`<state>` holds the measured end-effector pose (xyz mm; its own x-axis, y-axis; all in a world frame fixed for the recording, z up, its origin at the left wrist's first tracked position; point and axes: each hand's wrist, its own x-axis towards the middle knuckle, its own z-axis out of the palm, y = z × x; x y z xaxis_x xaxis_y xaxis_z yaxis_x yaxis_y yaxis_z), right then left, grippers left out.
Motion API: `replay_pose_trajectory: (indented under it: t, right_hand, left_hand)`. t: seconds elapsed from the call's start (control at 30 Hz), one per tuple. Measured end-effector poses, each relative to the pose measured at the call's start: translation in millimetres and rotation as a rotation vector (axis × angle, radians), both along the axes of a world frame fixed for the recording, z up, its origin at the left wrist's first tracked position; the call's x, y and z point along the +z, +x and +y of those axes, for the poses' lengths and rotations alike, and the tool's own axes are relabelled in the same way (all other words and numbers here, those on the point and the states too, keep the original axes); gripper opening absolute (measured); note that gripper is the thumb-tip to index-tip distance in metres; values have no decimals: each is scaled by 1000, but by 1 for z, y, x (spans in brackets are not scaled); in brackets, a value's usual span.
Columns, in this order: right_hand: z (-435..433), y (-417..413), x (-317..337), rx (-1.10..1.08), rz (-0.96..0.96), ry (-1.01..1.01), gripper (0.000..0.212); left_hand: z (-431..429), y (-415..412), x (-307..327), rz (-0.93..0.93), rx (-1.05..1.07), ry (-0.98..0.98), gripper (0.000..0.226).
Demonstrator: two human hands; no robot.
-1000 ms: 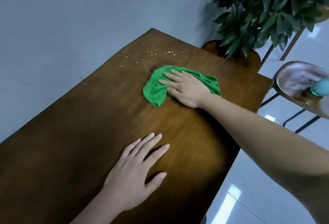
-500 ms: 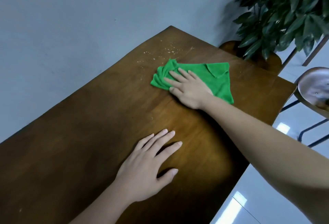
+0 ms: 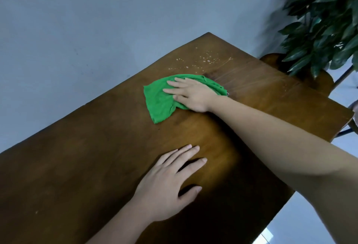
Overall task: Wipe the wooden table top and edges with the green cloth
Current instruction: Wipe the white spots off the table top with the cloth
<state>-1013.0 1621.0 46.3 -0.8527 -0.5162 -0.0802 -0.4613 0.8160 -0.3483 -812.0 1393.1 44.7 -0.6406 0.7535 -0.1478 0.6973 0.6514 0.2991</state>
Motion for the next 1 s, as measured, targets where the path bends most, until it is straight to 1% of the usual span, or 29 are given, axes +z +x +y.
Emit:
replay_pose_trajectory:
  t: [0.17, 0.27, 0.33, 0.4, 0.43, 0.5, 0.7, 0.8, 0.9, 1.0]
  right_hand:
    - [88, -55, -2, -385, 20, 60, 57]
    - [148, -72, -7, -628, 34, 97, 65]
    - [168, -74, -10, -773, 5, 98, 69]
    - [167, -71, -11, -824, -5, 115, 69]
    - [161, -67, -11, -811, 0, 135, 69]
    - [141, -54, -10, -711, 7, 165, 65]
    - [26, 20, -5, -189, 47, 175, 62]
    - [-26, 33, -4, 21, 50, 144, 60]
    - [-57, 15, -8, 130, 69, 125, 59]
    - [-67, -26, -8, 141, 74, 111, 61]
  left_hand:
    - [-1, 0, -2, 30, 74, -5, 64]
    - [-1, -1, -5, 48, 119, 4, 64]
    - [-2, -1, -8, 62, 146, 10, 64]
    - [-4, -3, -11, 76, 184, 23, 63]
    - [-5, -5, -12, 78, 205, 29, 62]
    - [-7, -8, -12, 64, 231, 34, 61]
    - [-12, -20, -9, 52, 203, 6, 62]
    - [-25, -32, -8, 85, 224, -2, 63]
    - [-40, -43, -8, 98, 253, -11, 62]
    - [-42, -45, -9, 93, 272, -3, 62]
